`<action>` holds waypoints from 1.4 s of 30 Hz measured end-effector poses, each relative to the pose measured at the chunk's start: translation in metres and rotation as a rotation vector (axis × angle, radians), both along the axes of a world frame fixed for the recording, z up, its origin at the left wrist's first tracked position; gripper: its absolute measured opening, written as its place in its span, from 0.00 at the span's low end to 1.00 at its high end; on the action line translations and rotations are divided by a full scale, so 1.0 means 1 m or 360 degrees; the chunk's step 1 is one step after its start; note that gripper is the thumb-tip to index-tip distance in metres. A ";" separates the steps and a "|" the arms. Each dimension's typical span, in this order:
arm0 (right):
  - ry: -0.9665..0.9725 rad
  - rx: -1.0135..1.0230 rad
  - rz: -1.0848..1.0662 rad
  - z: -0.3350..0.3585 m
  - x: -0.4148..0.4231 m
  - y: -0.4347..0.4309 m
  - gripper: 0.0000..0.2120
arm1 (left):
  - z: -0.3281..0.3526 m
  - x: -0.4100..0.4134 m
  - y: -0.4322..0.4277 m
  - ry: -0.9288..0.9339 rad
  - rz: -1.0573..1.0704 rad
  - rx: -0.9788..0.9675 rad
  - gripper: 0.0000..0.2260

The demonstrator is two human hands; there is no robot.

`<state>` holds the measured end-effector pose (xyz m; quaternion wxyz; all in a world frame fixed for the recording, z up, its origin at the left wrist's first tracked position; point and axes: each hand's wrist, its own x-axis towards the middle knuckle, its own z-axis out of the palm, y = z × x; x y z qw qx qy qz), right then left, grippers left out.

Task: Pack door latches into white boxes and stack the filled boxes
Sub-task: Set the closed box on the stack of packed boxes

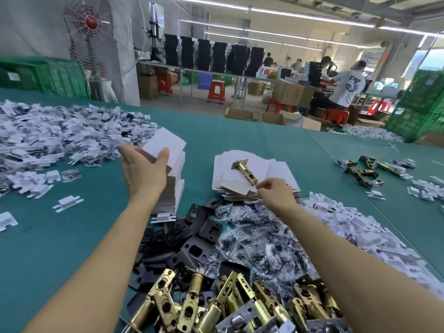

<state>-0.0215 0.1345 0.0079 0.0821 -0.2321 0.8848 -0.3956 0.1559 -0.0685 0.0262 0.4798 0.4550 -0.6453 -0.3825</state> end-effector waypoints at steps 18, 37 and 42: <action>0.0514 0.0260 0.0103 -0.023 -0.036 -0.050 0.17 | -0.023 0.002 0.001 -0.0494 -0.0022 -0.0572 0.28; 0.0211 -0.0164 -0.0265 -0.024 -0.054 -0.017 0.18 | -0.020 -0.036 0.052 -0.0410 -0.0290 -0.1975 0.12; 0.0178 -0.0200 -0.0272 -0.024 -0.055 -0.016 0.18 | -0.029 -0.097 0.060 -0.1453 -0.1208 -0.1219 0.24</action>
